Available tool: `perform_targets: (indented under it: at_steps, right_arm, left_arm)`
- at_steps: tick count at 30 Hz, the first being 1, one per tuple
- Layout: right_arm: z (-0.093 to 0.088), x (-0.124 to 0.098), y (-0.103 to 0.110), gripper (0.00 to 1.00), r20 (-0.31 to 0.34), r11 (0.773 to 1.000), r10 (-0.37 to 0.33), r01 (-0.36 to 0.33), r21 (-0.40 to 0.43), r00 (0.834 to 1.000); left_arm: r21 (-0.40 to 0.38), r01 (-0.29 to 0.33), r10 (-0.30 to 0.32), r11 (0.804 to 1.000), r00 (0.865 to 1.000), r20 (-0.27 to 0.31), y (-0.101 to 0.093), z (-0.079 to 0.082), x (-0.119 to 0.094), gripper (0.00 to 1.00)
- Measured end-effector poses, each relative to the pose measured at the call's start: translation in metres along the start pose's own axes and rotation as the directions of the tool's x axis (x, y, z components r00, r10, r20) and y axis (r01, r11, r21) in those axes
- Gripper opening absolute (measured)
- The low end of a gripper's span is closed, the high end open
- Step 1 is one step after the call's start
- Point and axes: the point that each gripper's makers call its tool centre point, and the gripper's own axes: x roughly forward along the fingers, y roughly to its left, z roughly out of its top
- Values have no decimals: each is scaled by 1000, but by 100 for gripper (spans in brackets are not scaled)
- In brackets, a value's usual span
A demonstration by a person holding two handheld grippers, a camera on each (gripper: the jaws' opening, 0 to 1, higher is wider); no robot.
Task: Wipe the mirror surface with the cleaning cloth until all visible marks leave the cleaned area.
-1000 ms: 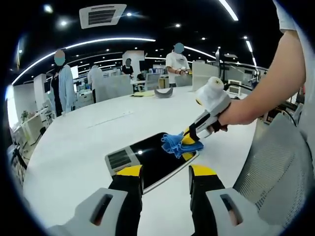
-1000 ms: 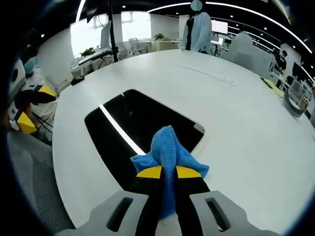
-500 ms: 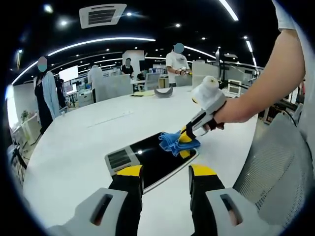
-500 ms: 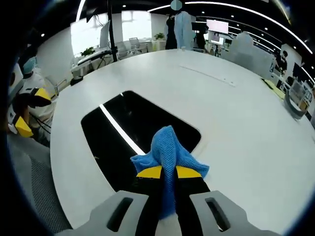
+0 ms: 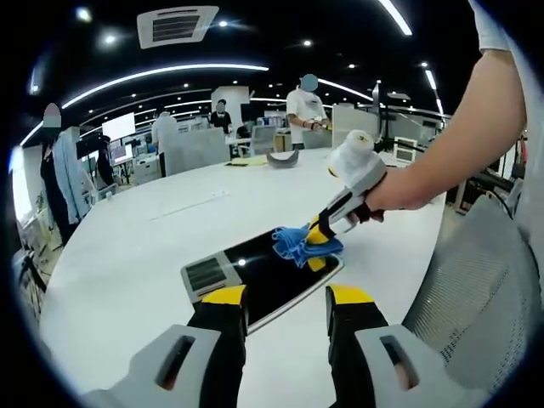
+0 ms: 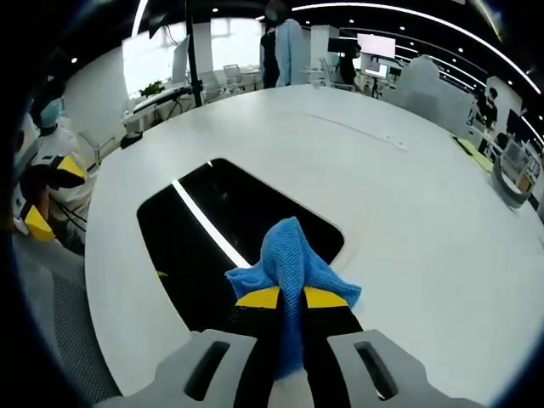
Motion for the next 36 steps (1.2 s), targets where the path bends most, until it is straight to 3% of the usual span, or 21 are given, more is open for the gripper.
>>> perform_targets:
  at_steps: [36]
  right_arm:
    - [5, 5, -6, 4, -4, 1000, 3, -3, -9, 1000]
  left_arm:
    - [0, 0, 0, 1000, 1000, -7, 0, -1, 0, 35]
